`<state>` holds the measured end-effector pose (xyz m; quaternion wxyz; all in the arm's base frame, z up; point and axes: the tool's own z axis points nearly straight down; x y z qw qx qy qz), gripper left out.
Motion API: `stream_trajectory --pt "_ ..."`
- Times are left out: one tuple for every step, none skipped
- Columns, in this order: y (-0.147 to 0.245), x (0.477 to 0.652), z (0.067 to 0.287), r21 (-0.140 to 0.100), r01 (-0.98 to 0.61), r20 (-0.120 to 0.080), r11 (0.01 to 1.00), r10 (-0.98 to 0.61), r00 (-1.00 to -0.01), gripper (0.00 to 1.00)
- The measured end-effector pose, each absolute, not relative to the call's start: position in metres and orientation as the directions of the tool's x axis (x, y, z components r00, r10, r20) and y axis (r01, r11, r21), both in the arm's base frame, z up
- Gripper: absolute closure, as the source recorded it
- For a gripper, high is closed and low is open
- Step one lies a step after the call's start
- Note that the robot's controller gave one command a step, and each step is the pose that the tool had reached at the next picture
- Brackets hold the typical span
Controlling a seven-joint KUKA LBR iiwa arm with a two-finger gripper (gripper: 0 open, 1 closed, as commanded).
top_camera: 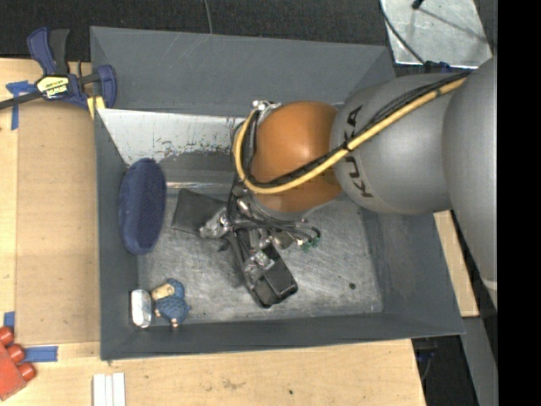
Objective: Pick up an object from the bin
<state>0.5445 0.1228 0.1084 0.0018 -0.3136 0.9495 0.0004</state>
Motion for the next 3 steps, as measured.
stream_trajectory --pt "0.232 0.521 0.071 -0.001 -0.674 -0.005 0.738 -0.674 -0.738 0.00" --pt "0.229 0.525 0.075 -0.005 -0.669 -0.012 0.743 -0.669 -0.743 1.00" --pt "0.229 0.527 0.130 -0.003 -0.668 -0.009 0.745 -0.668 -0.744 1.00"
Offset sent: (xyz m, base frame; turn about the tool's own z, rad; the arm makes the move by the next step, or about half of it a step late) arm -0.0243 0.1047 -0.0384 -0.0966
